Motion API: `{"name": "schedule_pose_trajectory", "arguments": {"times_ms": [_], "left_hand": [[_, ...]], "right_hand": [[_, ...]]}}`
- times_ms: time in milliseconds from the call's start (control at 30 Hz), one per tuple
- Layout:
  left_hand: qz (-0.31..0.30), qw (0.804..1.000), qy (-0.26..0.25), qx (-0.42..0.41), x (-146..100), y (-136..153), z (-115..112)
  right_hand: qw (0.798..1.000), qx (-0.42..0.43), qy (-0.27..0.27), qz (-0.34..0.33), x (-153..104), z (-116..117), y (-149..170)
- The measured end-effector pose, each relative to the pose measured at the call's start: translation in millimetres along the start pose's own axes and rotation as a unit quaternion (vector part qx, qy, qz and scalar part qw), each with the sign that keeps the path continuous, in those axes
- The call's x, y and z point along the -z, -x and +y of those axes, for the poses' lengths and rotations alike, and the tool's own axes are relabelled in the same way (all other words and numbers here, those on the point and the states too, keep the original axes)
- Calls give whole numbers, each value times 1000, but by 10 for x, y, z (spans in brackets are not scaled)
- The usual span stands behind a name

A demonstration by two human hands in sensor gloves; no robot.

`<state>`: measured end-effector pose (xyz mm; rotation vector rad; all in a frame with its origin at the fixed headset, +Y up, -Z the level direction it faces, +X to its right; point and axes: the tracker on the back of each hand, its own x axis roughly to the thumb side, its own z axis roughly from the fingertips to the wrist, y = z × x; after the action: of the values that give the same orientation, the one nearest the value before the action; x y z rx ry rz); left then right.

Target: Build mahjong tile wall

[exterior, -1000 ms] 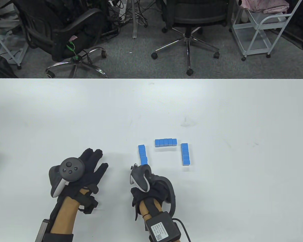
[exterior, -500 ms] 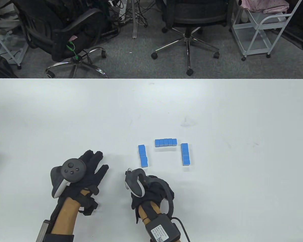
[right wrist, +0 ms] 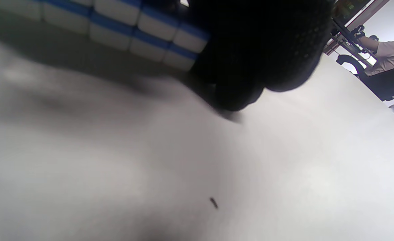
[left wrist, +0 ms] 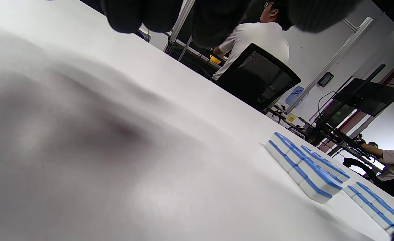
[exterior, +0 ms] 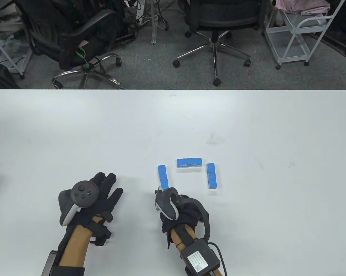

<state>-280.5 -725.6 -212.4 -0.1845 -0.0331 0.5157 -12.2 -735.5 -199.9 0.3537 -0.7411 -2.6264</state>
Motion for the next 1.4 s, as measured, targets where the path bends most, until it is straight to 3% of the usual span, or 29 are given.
{"name": "schedule_pose_trajectory", "arguments": {"times_ms": [700, 1400], "left_hand": [[3, 1000, 15, -4, 23, 24, -41], [8, 1000, 23, -10, 35, 40, -58]], "right_hand": [[997, 43, 9, 56, 136, -172, 252], [994, 93, -46, 42, 94, -122, 273]]}}
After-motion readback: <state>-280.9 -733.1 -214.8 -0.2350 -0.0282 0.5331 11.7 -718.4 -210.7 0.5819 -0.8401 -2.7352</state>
